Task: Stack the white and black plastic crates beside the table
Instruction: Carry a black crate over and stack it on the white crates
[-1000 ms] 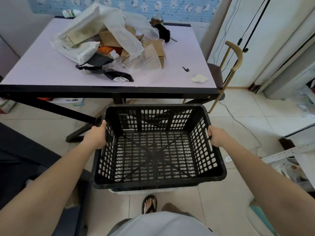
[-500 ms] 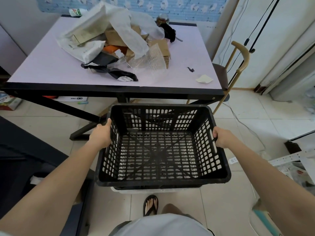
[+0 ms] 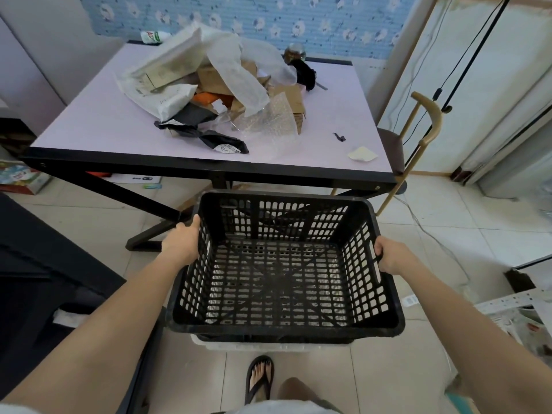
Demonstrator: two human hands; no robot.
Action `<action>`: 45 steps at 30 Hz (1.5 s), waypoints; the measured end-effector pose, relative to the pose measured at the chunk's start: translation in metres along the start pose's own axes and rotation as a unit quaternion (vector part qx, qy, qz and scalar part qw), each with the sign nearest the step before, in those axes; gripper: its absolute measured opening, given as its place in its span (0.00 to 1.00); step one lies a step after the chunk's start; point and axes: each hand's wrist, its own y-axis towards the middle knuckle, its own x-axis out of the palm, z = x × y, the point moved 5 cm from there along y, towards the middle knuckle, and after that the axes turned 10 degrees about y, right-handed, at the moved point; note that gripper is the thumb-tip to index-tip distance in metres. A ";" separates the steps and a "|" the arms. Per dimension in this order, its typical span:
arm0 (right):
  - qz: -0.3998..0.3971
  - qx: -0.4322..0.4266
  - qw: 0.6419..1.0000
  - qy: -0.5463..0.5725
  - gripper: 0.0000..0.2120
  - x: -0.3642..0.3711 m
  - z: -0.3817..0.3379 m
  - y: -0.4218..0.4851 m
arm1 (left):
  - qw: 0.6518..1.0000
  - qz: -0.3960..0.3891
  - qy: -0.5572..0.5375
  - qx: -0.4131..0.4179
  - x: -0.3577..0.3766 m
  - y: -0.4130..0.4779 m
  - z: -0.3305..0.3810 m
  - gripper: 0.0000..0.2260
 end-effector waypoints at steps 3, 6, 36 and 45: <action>0.000 0.001 1.000 -0.014 0.13 0.002 0.000 0.002 | 0.999 -0.004 0.041 -0.006 -0.001 -0.001 0.003 0.39; -0.025 0.001 0.998 -0.050 0.12 0.002 -0.003 0.002 | 0.999 -0.011 0.049 0.002 -0.004 -0.003 0.001 0.39; -0.065 -0.422 0.840 -0.334 0.15 0.089 -0.221 -0.162 | 0.948 -0.059 -0.127 -0.287 0.038 -0.346 -0.091 0.18; -0.080 -0.570 0.731 -0.366 0.10 0.185 -0.327 -0.348 | 0.866 -0.050 -0.217 -0.447 0.122 -0.529 -0.164 0.14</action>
